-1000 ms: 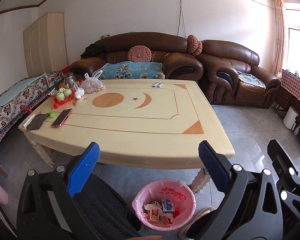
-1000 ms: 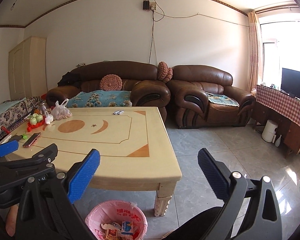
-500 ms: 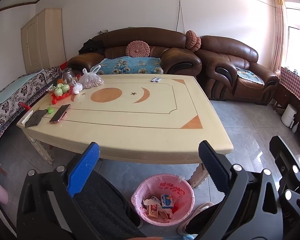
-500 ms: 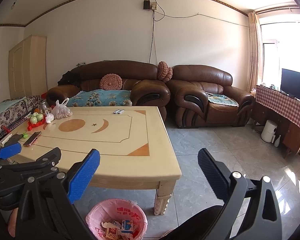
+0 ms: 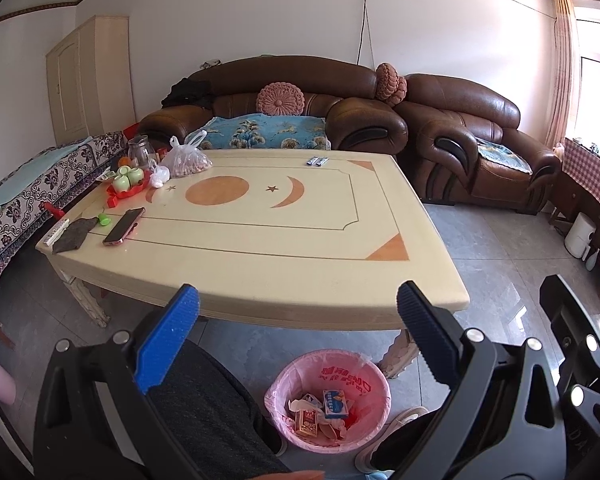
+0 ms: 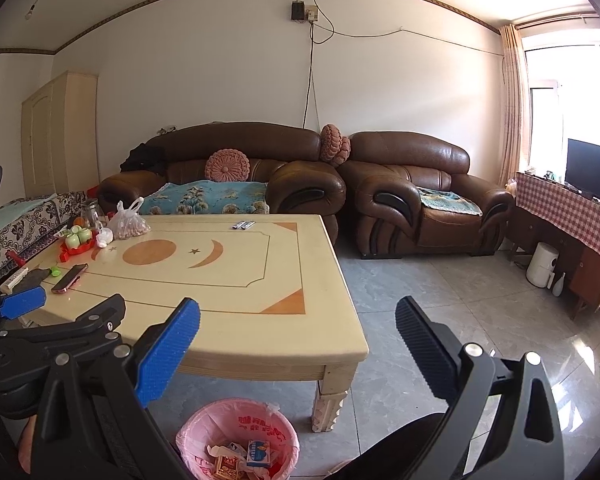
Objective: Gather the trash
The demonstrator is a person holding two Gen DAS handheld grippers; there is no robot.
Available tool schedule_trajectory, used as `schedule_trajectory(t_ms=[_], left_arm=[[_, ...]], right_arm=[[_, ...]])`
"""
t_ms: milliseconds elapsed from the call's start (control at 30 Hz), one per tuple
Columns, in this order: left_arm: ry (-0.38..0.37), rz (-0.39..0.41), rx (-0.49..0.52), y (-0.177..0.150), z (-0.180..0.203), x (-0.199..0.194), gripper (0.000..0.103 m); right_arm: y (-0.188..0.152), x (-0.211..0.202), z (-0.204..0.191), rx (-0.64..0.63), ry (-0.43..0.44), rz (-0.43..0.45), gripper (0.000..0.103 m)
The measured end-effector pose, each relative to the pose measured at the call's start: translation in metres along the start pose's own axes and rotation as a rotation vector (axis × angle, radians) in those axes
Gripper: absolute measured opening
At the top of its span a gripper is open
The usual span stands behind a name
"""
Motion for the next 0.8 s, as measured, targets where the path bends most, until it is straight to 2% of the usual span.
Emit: schedule_trajectory(t_ms=[800], left_arm=[[-0.013, -0.002, -0.009, 0.0002, -0.0042, 0.0, 0.097]], right_arm=[[0.0003, 0.0011, -0.0024, 0.003, 0.013, 0.001, 0.096]])
Point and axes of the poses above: each gripper's, at about its wrist camera, not at the fingertips, and x roughly the way its jaws point, z to its right, y to its top, the point moved 1 cm from there along x, roughly the way its jaws point, and after that the axes turned 6 degrees about x, right-handed, at the moved point
